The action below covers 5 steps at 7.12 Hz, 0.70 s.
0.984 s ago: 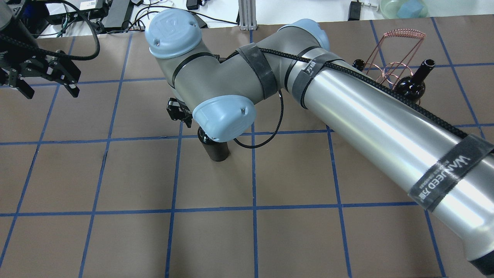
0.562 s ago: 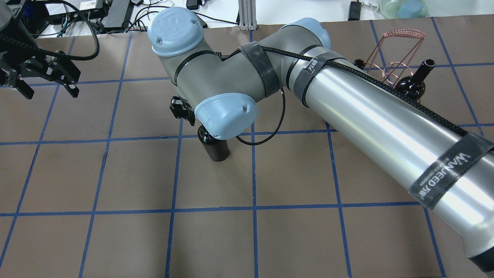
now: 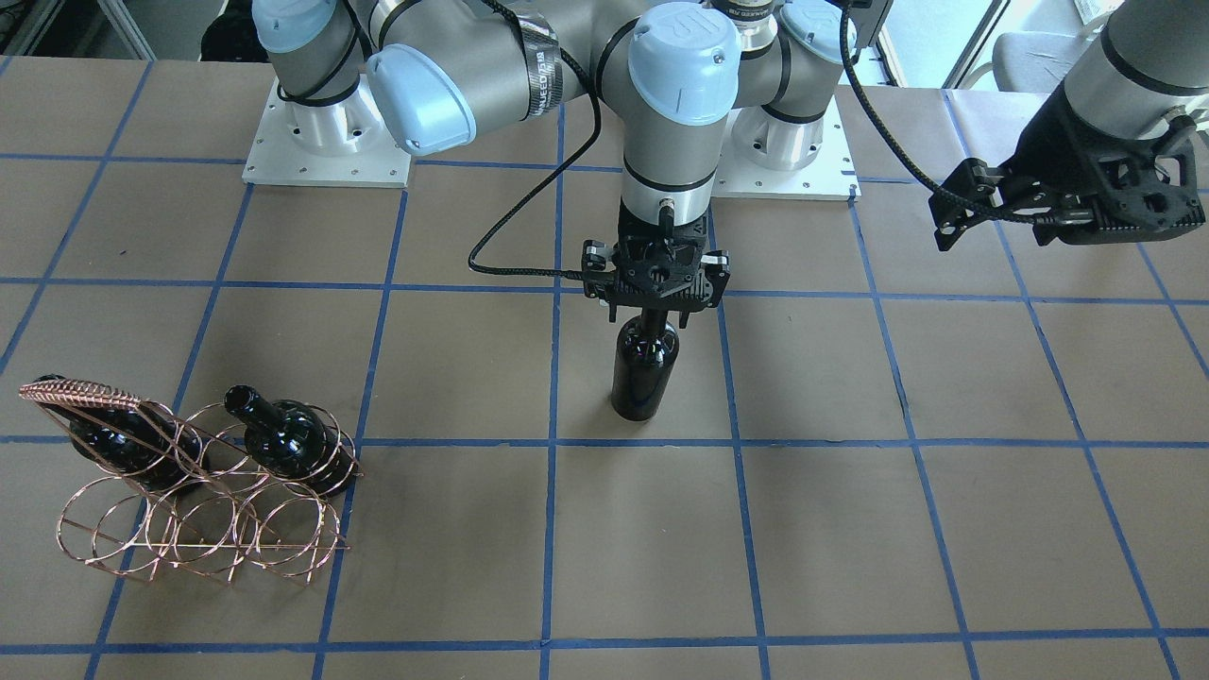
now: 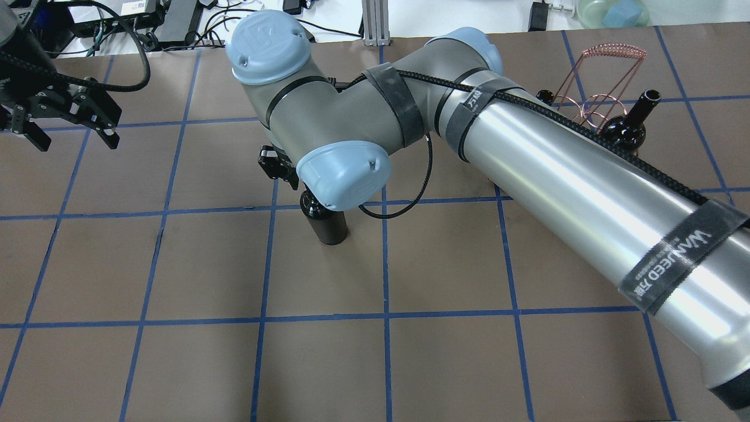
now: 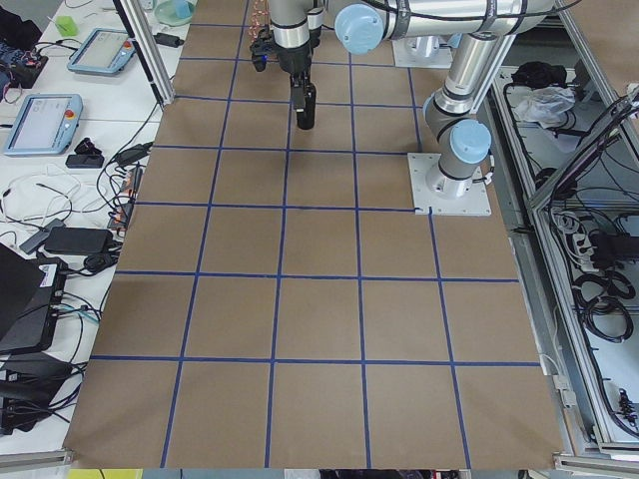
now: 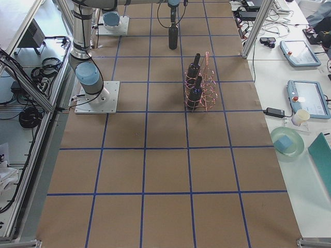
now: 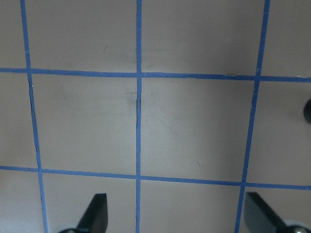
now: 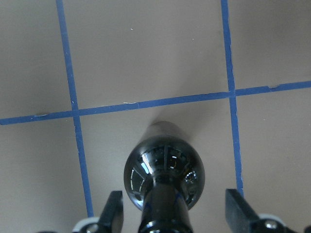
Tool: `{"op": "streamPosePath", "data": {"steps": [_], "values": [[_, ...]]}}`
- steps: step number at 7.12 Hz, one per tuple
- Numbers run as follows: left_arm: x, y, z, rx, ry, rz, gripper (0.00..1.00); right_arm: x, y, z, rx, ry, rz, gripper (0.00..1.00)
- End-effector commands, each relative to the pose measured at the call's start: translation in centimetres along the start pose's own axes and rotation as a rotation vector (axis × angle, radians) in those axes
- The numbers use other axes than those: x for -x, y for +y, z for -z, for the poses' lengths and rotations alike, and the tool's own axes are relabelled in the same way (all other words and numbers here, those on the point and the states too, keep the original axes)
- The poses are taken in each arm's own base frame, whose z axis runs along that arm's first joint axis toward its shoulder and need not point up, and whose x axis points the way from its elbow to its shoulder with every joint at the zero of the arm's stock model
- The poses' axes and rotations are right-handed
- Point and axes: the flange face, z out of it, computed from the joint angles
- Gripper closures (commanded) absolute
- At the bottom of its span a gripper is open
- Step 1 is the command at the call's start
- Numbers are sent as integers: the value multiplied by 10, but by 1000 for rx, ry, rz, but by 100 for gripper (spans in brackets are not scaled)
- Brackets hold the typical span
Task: Place wine into wine basket
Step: 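Close the right gripper on the bottle neck and lift it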
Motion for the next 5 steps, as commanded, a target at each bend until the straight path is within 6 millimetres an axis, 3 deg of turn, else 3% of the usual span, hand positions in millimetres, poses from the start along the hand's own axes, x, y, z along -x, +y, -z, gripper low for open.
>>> {"op": "streamPosePath", "data": {"steps": [1, 2, 5], "values": [[4, 1, -1, 9, 2, 7, 0, 1, -1, -6, 13, -2, 12, 49], [6, 1, -1, 10, 4, 13, 0, 1, -1, -5, 14, -3, 12, 54], [5, 1, -1, 9, 5, 10, 0, -2, -4, 0, 28, -30, 0, 95]]}}
